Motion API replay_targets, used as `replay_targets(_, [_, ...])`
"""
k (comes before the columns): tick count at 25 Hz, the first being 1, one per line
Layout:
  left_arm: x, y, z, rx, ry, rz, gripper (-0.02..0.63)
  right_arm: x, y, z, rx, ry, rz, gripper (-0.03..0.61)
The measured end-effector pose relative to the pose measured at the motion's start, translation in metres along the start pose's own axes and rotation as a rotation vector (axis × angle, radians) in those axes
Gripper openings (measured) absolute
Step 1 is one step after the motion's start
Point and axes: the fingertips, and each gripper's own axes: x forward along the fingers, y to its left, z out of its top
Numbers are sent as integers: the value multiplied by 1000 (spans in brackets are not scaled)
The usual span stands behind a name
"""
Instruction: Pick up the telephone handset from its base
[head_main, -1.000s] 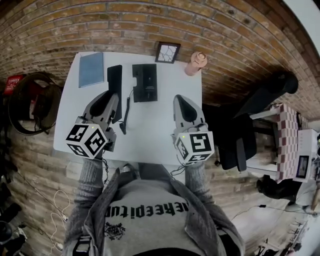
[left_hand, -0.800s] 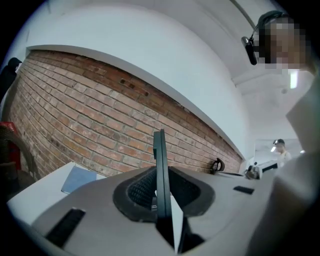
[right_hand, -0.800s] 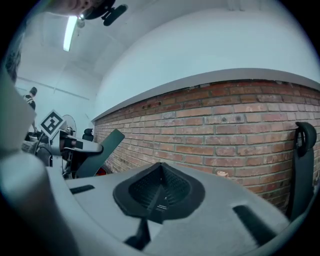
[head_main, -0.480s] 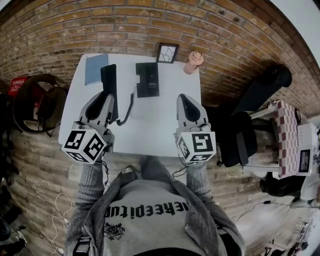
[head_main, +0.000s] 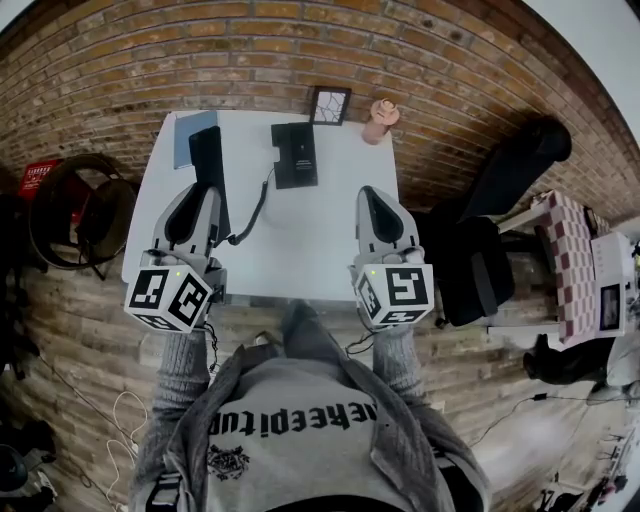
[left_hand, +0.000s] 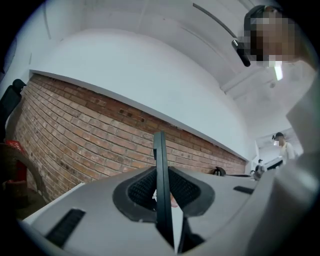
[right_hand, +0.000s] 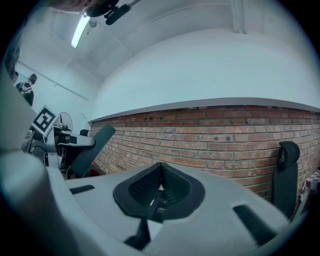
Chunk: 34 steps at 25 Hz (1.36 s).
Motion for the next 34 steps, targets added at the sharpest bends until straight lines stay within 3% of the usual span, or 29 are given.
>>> replay_targets(17, [-43, -9, 27, 8, -72, -3, 71, -36, 19, 16, -15, -45, -49, 3])
replay_targets(34, [-43, -12, 33, 10, -96, -27, 71, -34, 21, 19, -21, -52, -51, 3])
